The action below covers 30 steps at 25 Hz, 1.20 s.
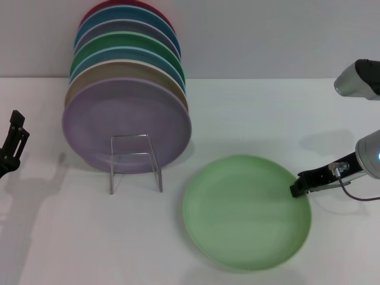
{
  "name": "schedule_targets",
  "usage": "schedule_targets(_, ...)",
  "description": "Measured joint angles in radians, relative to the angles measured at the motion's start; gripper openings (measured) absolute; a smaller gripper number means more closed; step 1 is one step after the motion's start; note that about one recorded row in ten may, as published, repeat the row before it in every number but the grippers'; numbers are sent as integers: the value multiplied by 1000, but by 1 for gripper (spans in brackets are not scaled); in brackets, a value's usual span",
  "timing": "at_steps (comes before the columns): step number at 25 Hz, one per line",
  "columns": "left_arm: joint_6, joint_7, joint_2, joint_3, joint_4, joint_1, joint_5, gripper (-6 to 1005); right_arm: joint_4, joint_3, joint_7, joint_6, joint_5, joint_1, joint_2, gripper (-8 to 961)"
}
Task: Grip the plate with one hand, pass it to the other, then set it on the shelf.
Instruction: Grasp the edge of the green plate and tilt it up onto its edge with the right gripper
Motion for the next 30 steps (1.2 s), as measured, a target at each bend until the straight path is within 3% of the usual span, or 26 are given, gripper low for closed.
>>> schedule_targets(8,0,0,-2,0,-2,0,0,784,17,2,-13,-4,-12,-8,0,23)
schedule_targets(24,6,1,-2,2,-3,-8,1,784,233,37,-36,-36,-39,-76,2,33)
schedule_targets(30,8,3,0,5,-10,-8,5,783,289,50,-47,-103,-102,-108,13,37)
